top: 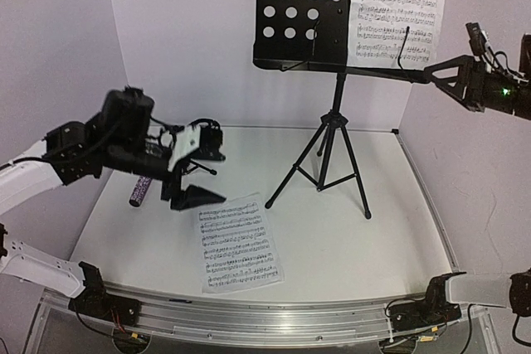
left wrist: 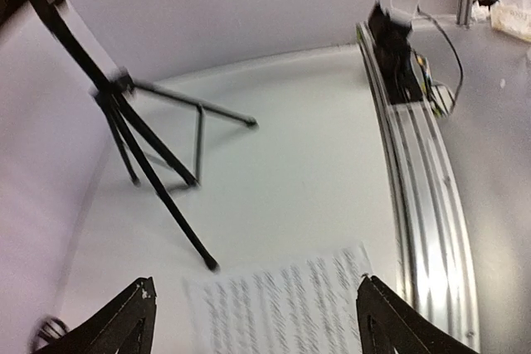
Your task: Set up the instrument practice props
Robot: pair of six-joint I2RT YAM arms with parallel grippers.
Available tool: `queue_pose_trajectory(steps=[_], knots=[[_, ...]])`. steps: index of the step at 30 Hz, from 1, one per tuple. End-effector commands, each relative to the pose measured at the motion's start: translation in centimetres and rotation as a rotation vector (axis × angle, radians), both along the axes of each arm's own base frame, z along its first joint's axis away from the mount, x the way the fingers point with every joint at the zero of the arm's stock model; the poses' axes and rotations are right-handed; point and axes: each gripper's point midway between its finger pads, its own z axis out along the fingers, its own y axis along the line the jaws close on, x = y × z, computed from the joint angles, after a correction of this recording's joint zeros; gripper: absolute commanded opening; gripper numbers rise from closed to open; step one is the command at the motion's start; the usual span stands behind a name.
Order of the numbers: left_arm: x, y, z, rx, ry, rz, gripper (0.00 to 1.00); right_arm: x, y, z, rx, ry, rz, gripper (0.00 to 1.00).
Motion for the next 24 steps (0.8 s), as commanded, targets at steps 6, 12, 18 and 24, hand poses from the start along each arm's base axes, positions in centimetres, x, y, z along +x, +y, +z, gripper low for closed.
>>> queue_pose_trajectory(steps=[6,12,18,24], knots=[[4.9,5.2,-11.4,-0.005,0.545,0.392,0.84,-3.0,3.6,-6.4,0.133,0.260,0.219,0.81],[8.0,9.4,-15.9,-0.118,0.791,0.667,0.83,-4.2,5.0,-17.6,-0.036,0.474,0.159,0.78],[9.2,11.9,-18.9,-0.143,0.864,0.804,0.81,-6.1,11.7,-27.4,-0.515,0.499,0.250,0.78],[8.3,13.3,-22.1,-0.121,0.930,0.891,0.78,-4.3,21.9,-34.2,-0.559,0.466,0.255,0.78]])
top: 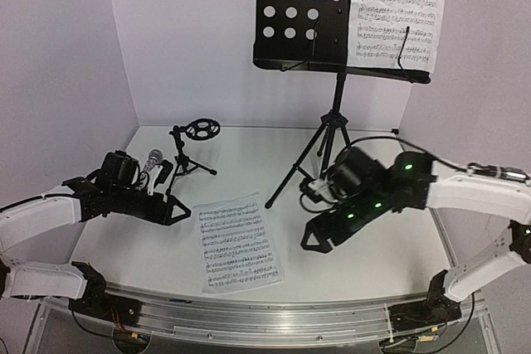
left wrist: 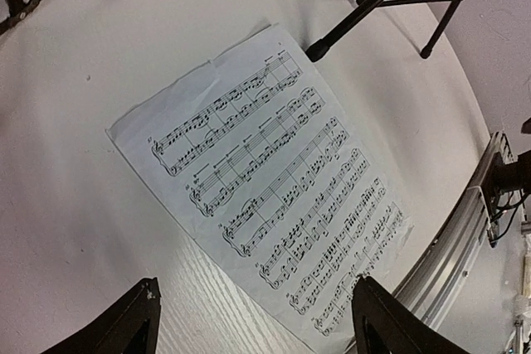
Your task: Set up the instrument practice props
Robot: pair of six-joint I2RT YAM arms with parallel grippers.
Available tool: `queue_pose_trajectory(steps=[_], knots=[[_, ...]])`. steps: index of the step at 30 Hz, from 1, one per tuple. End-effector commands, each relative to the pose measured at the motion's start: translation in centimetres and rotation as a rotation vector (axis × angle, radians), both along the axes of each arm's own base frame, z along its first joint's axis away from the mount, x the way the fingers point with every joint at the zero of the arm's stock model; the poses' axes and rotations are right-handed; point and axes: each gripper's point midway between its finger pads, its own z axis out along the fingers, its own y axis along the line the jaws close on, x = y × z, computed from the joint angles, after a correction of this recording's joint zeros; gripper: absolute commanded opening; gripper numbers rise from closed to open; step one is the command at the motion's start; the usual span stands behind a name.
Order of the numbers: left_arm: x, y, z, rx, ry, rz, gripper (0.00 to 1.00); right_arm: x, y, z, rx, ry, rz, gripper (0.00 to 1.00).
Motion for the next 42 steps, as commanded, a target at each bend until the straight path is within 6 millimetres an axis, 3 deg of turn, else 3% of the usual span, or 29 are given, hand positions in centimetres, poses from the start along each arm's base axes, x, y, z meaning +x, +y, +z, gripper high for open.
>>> queue_pose_trajectory(steps=[1,4,8,12,18,28,35,39,42], knots=[[0.0,0.7,-0.8,-0.035,0.027,0.083,0.78,4.5,6.4,-3.1,0.041,-0.123,-0.131,0.79],[0.1,1.3,-1.9,-0.024,0.047,0.129,0.77,6.4,10.4,-5.6,0.045,-0.090,-0.153,0.79],[-0.1,0.9,-3.2,-0.087,0.092,0.169,0.75,8.9,12.7,-9.4,0.055,-0.028,-0.228,0.80],[0.1,1.5,-4.6,-0.100,0.119,0.242,0.73,11.1,12.8,-12.3,0.059,0.067,-0.307,0.75],[0.0,1.5,-6.5,-0.182,0.172,0.318,0.70,11.3,12.7,-16.0,0.050,0.154,-0.309,0.73],[-0.2,0.9,-9.9,-0.215,0.270,0.344,0.68,12.4,13.5,-19.3,0.223,0.325,-0.353,0.70],[-0.4,2.7,-13.0,-0.142,0.320,0.456,0.64,12.1,14.9,-19.0,0.303,0.371,-0.322,0.68],[-0.1,2.7,-13.4,-0.140,0.307,0.460,0.62,11.9,15.0,-19.4,0.298,0.374,-0.309,0.67],[0.0,2.6,-13.6,-0.144,0.311,0.460,0.62,11.3,16.3,-19.8,0.311,0.408,-0.273,0.64]])
